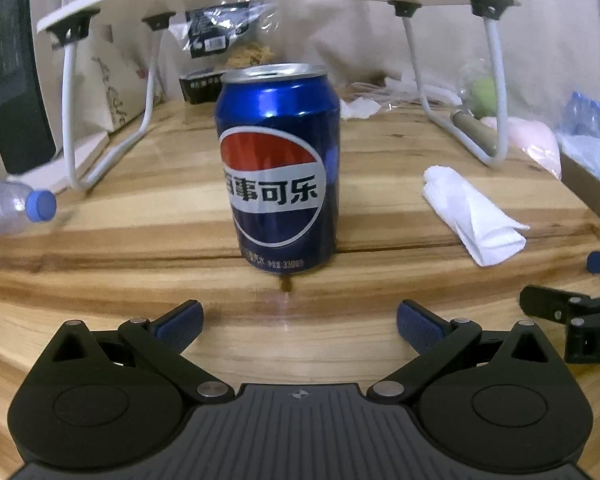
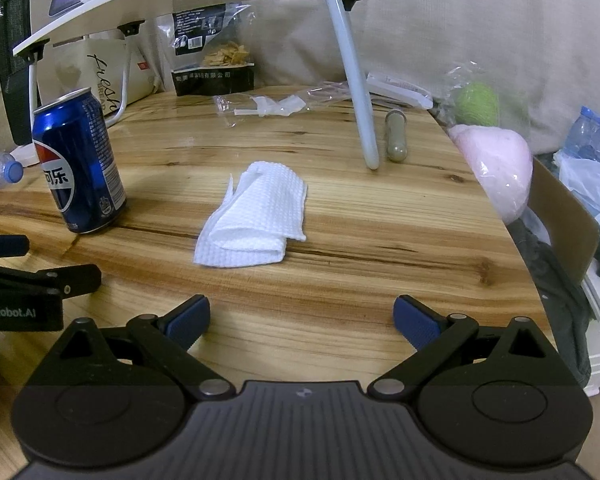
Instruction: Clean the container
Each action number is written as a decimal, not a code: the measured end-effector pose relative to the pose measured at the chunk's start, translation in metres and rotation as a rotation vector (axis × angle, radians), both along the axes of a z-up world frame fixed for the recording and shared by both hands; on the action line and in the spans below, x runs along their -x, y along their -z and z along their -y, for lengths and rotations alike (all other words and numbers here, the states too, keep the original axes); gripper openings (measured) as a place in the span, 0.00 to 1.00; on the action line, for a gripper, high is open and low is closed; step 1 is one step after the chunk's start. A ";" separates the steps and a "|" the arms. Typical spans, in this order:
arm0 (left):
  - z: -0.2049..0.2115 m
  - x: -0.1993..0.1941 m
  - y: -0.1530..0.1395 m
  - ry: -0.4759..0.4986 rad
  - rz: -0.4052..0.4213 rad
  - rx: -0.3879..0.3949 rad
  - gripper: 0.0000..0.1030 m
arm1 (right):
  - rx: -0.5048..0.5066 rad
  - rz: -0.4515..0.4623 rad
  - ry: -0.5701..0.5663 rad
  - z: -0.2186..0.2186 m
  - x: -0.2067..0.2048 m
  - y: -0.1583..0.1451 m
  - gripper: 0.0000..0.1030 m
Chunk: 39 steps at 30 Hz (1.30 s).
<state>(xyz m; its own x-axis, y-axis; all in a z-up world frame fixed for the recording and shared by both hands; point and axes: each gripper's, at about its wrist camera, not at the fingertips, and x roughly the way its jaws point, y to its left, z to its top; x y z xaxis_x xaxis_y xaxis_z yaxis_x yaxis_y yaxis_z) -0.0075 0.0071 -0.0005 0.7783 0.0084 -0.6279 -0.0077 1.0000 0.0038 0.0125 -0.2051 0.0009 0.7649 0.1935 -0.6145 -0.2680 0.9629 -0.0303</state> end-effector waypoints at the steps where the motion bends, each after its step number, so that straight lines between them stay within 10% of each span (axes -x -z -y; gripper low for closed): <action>1: -0.001 -0.001 0.000 -0.004 -0.002 0.006 1.00 | -0.001 0.000 -0.001 0.000 0.000 0.000 1.00; 39: 0.002 -0.003 0.000 0.017 -0.004 0.017 1.00 | 0.003 -0.004 -0.032 -0.003 -0.002 0.001 1.00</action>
